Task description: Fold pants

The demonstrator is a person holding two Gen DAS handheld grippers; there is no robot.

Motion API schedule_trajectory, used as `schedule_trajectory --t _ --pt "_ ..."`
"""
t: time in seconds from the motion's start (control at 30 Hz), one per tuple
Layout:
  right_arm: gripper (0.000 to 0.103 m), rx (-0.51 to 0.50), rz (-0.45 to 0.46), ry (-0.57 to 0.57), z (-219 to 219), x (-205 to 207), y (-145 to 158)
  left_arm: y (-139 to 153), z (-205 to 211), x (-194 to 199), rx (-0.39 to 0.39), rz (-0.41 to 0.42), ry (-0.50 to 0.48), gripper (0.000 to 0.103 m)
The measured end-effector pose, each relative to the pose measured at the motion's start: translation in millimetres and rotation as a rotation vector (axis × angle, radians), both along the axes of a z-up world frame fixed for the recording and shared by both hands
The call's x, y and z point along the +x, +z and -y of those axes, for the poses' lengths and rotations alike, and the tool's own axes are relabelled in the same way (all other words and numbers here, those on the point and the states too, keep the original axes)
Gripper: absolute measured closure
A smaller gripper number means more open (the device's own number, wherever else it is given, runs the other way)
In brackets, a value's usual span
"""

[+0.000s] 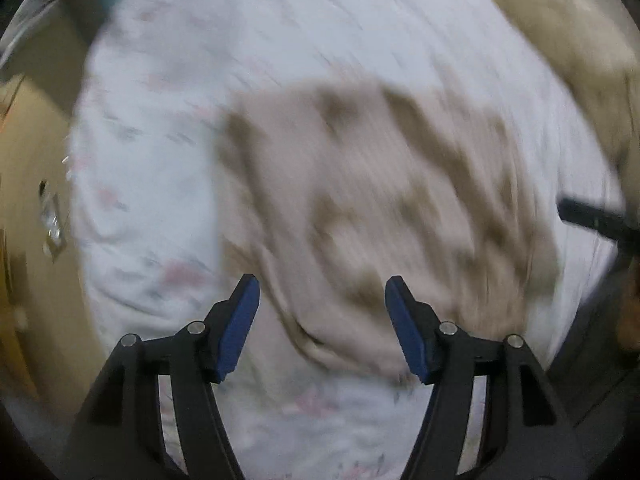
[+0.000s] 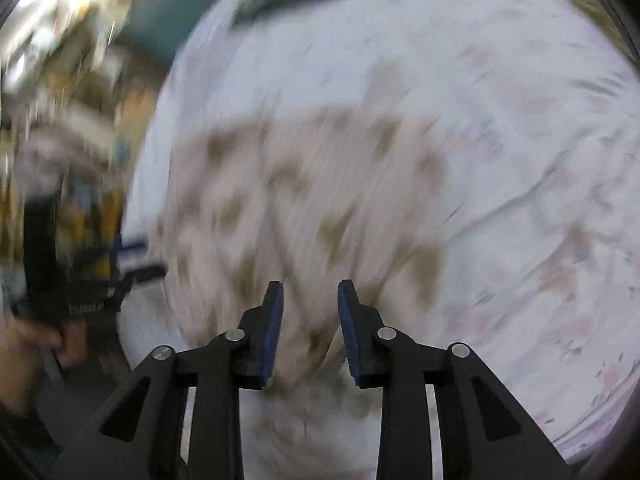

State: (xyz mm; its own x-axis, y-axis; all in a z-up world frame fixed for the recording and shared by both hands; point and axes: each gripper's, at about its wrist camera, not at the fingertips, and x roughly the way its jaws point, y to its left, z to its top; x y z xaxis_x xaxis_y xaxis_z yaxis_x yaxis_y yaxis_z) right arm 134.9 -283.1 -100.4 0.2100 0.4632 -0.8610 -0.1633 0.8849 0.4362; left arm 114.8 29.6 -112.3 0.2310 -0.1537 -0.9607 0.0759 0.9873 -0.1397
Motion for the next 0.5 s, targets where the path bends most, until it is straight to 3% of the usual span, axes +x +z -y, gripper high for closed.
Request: schedule_trajectory --t 0.1,0.17,0.33,0.4,0.43,0.47,0.5 --pt "0.069 0.014 0.016 -0.144 28.2 25.8 2.2 4.8 -24.4 23.2 0.002 0.046 0.122 0.041" --pt "0.069 0.029 -0.011 -0.207 39.3 47.6 -7.3 0.5 -35.8 38.2 -0.063 0.05 0.175 0.043" --pt "0.069 0.042 -0.049 -0.24 38.4 89.8 -34.1 -15.6 -27.6 69.3 -0.136 0.064 0.15 0.046" --pt "0.07 0.045 -0.078 -0.224 30.7 102.4 -45.3 -22.9 -25.5 83.0 -0.156 0.064 0.124 0.064" --pt "0.073 0.042 -0.089 -0.214 27.5 105.4 -50.5 -26.7 -20.5 85.7 -0.171 0.057 0.112 0.089" --pt "0.083 0.047 -0.096 -0.203 25.0 107.4 -52.8 -32.2 -18.4 90.3 -0.18 0.033 0.092 0.102" --pt "0.102 0.048 -0.1 -0.179 20.9 108.5 -54.1 -35.9 -18.7 95.8 -0.189 0.026 0.078 0.102"
